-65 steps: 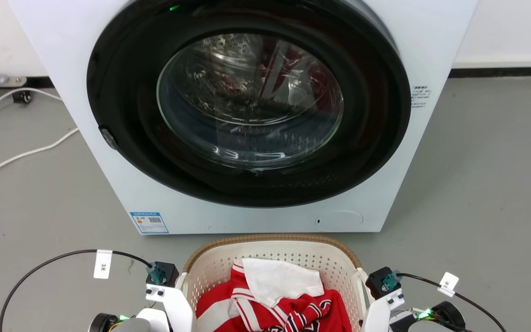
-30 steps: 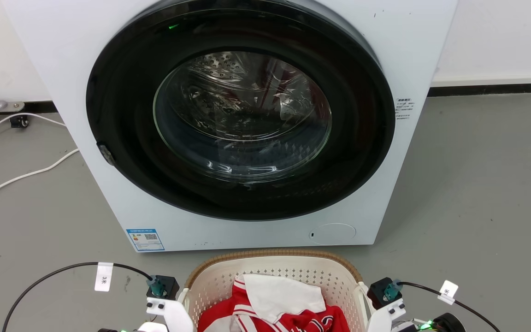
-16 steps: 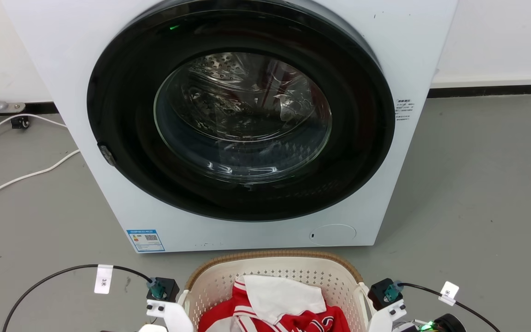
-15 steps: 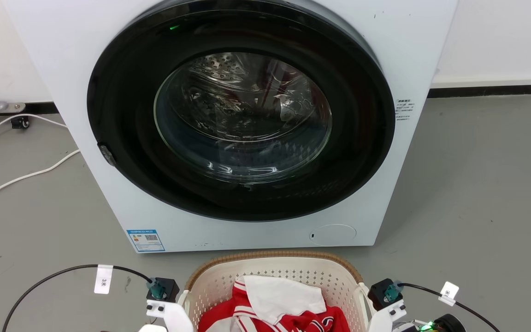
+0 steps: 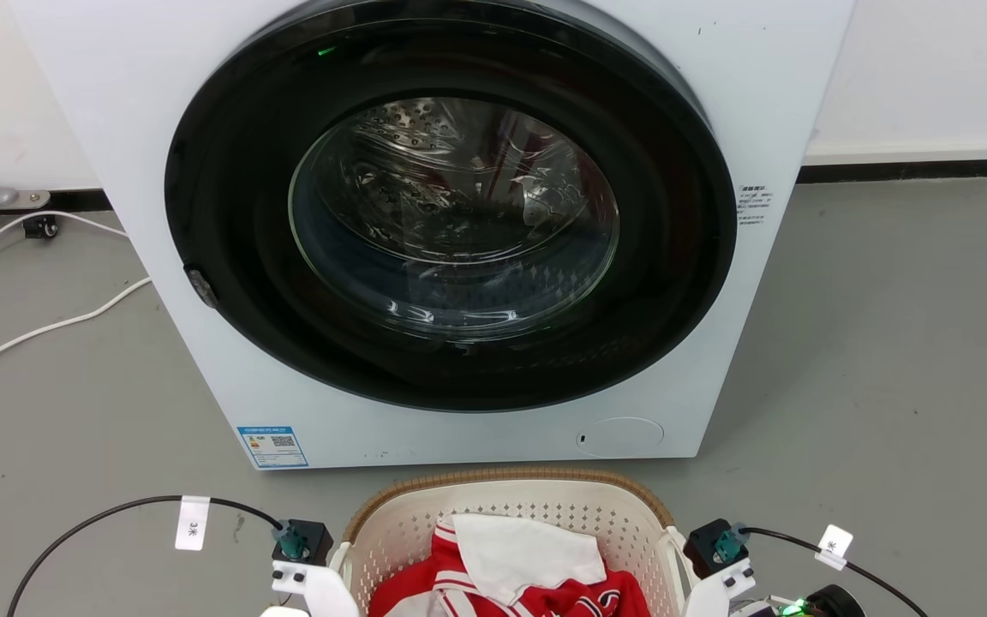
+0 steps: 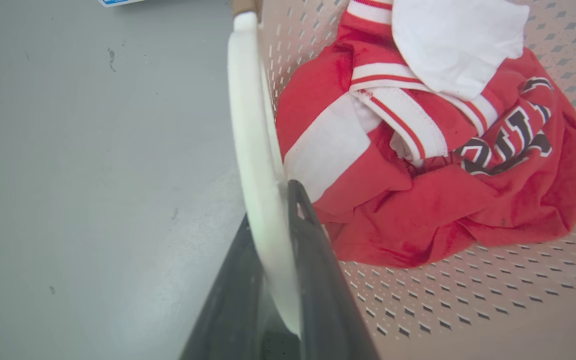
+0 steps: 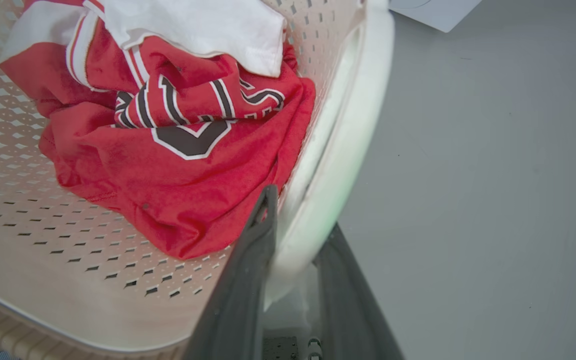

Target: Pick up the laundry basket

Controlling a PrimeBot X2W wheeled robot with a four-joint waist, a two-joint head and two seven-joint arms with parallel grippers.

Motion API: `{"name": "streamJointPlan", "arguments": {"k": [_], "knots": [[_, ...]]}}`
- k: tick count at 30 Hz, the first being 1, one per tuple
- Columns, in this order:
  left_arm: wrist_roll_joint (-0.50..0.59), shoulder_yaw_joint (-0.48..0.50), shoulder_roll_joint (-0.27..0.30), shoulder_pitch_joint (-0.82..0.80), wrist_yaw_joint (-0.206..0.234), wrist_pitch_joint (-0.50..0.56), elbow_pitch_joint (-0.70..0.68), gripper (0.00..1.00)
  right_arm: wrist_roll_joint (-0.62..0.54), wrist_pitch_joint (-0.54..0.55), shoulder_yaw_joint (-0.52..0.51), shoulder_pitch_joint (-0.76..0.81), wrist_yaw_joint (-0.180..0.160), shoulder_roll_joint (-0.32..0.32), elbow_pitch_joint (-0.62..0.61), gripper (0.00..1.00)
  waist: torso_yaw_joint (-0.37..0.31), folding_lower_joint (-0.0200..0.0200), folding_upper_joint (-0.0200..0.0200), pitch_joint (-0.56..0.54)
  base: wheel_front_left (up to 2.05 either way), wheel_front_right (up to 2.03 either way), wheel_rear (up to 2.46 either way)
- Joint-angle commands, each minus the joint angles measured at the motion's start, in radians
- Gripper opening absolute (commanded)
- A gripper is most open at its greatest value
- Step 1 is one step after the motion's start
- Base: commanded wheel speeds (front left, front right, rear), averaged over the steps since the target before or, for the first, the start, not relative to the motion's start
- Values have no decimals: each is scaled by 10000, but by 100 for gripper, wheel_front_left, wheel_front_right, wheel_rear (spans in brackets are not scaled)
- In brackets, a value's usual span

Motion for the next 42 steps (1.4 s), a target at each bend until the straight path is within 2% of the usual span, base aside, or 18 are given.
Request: {"name": "streamJointPlan", "arguments": {"k": [1,42], "knots": [[-15,-65,-19,-94,-46,-84,-15,0,7,-83,43,51,115,67,-24,0,5,-1,-1,0,0,0,0],[-778,-698,64,-225,-45,-359,126,0,-39,-94,47,158,116,58,31,0,34,-1,-1,31,0,0,0]]}}
